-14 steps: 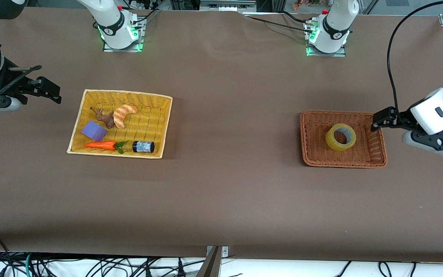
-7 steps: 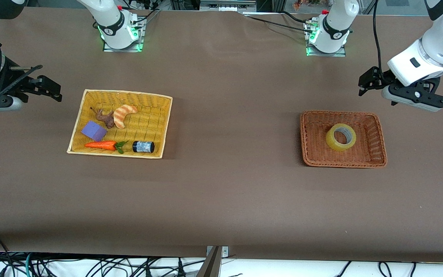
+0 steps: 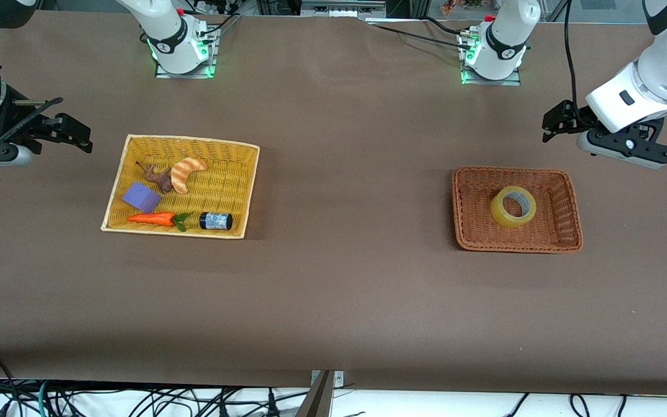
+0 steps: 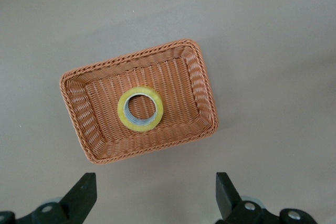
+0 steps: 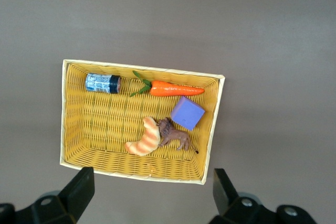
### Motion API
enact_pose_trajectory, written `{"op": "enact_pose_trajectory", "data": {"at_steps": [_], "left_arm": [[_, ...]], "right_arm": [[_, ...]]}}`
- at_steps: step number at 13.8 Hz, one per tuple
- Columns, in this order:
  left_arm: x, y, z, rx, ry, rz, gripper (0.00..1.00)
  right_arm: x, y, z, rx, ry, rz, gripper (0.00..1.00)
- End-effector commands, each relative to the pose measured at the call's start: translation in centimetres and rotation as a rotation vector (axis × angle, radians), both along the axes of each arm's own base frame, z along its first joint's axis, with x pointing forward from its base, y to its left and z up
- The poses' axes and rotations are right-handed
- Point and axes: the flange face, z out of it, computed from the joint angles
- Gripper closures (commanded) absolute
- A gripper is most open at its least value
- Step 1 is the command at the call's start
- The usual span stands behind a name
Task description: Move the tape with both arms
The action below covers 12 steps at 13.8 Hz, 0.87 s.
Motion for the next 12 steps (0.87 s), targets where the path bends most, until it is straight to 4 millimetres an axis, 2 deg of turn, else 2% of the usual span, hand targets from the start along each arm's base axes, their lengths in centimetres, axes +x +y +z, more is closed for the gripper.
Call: {"op": "enact_pose_trajectory", "data": {"at_steps": [1,6,10,12], "left_arm": [[-0.2,-0.1,0.9,0.022,-0.004,0.0,0.0],[0.2,0.2,1.2,0.02,-0.013,0.007,0.0],[0.6,1.9,0.8,0.02,-0.011,0.039,0.0],[1.0,2.0,0.2,0.022,-0.003,0.042,0.0]], "right_arm": [[-0.3,-0.8,1.0,-0.006,0.0,0.003,0.0],[-0.3,-1.0,1.0,-0.006,0.0,0.001,0.0],[-0.3,-1.0,1.0,-0.007,0.0,0.0,0.0],[-0.3,-1.0,1.0,-0.003,0.0,0.0,0.0]]}}
